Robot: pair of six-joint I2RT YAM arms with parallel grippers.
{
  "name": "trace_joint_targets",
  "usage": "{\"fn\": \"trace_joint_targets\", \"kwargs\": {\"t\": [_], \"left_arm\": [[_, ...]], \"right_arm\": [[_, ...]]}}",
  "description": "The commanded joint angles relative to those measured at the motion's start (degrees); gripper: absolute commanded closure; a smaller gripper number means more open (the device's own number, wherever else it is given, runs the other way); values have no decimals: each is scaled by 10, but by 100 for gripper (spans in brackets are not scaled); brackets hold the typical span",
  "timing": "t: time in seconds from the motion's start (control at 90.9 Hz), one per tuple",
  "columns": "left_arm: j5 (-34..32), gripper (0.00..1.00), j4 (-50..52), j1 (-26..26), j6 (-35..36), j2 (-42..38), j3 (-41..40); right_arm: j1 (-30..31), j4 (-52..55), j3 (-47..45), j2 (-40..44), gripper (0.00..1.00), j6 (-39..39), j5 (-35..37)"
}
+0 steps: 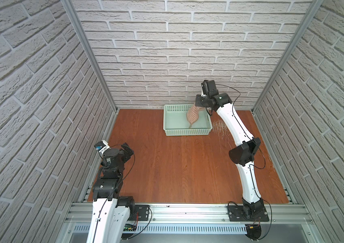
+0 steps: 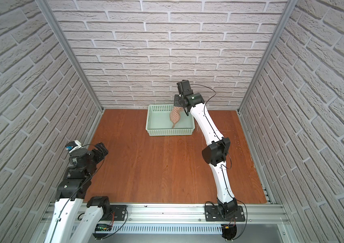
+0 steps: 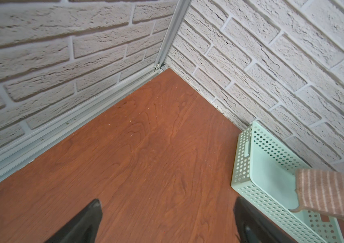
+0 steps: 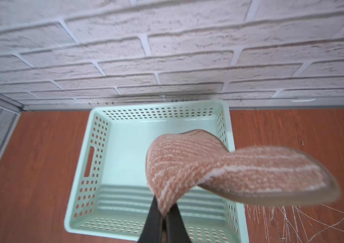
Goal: Fold the square dishcloth
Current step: Pick up the cleaning item from the bin, then place the cleaning item at the center of the board.
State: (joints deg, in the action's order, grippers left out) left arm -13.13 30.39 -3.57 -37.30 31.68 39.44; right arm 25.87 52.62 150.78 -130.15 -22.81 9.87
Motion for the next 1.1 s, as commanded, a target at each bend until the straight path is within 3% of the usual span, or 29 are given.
{"fn": "trace_joint_targets", "kwargs": {"t": [0.0,0.264,0.539,0.792,0.968,1.089], "left_arm": [[49,2,-17,0,10,8,17],[98,2,-26,0,0,6,19],[125,2,-29,1,-18,7,17],[151,2,-12,12,-17,34,27],[153,2,-8,56,-17,60,22],[127,2,-11,118,-23,76,14]], "right_arm": [[14,35,2,29,97,-25,4],[76,58,-30,108,97,-25,14],[145,46,-157,196,97,-32,-6],[176,-68,-533,355,97,-108,20],[176,-105,-768,401,97,-181,30],[176,-94,-872,400,78,-219,60]]}}
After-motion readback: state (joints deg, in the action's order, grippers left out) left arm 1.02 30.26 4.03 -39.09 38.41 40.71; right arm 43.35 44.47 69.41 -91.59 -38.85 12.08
